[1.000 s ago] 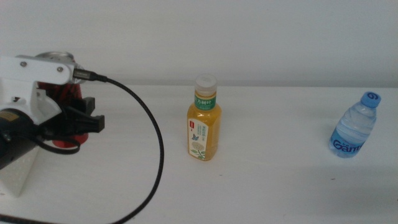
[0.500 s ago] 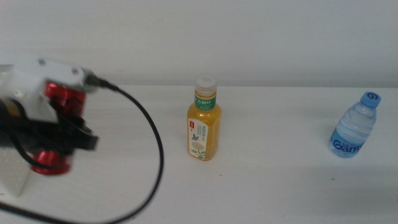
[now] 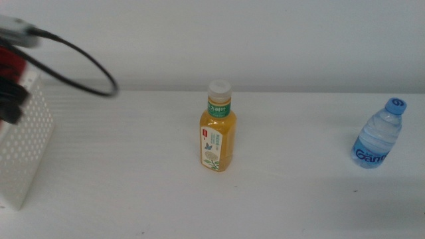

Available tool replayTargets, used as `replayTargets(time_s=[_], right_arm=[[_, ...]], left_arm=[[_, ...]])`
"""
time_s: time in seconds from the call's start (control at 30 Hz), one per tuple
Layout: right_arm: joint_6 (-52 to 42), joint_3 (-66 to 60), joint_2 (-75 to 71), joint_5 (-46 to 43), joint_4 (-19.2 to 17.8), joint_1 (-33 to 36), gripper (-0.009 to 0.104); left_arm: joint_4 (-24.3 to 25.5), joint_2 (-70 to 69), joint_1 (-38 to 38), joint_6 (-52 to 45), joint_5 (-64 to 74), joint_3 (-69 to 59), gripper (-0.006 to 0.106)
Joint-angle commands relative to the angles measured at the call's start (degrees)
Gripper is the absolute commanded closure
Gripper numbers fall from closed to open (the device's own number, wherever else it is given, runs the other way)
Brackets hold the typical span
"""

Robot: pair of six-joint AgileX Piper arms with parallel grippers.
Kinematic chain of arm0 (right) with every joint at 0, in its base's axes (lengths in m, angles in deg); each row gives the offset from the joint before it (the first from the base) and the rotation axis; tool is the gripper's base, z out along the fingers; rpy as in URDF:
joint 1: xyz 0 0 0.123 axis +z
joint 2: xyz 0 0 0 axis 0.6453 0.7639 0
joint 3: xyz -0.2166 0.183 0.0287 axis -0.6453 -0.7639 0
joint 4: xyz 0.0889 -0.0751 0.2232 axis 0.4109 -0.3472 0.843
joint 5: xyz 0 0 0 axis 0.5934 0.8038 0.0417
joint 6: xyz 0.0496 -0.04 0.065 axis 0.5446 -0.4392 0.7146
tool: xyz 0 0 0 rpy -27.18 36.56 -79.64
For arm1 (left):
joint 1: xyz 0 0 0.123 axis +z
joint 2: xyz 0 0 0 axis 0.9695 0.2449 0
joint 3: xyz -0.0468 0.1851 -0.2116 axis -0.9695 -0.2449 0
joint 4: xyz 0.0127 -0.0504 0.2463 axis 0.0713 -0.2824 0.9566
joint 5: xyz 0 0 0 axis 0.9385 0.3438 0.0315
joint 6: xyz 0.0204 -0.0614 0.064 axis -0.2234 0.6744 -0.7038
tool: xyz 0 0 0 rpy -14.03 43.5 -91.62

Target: Use arms to grab the bottles and put them into the dustbin to the left of the table.

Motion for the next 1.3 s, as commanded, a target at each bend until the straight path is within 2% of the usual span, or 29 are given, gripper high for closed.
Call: replayTargets(time_s=[0.0,0.2,0.3,0.67,0.73,0.83,0.93,1.07,1.27], right_arm=[[-0.33,-2.44,-2.33,-0.12,-0.47,-0.30,0.009],[-0.33,-2.44,-2.33,-0.12,-0.47,-0.30,0.009],[-0.33,-2.44,-2.33,-0.12,-0.47,-0.30,0.009],[-0.33,-2.44,-2.33,-0.12,-0.47,-0.30,0.009],[-0.33,-2.44,-2.33,-0.12,-0.47,-0.30,0.009],[-0.33,-2.44,-2.33,-0.12,-0.47,-0.30,0.009],[-0.33,-2.44,-2.33,-0.12,-0.47,-0.30,0.009],[-0.33,-2.44,-2.33,-0.12,-0.47,-0.30,0.009],[-0.33,-2.44,-2.33,-0.12,-0.47,-0.30,0.009]], left_arm=[[-1.27,2.98,4.61,-4.26,4.32,4.89,0.102],[-7.32,10.28,12.74,-10.08,3.07,12.15,0.102],[-8.61,13.85,15.26,-11.29,1.47,12.71,0.102],[-2.29,22.70,17.65,-11.04,-5.31,12.61,0.100],[-1.79,23.70,17.65,-11.04,-6.05,12.61,0.094],[-1.25,24.92,17.65,-11.04,-5.48,12.61,0.078],[-1.25,26.14,17.40,-11.26,-4.95,12.61,0.052],[-1.37,26.64,17.40,-11.66,-4.95,12.61,0.008],[-1.17,22.58,16.33,-6.00,-4.15,13.58,0.007]])
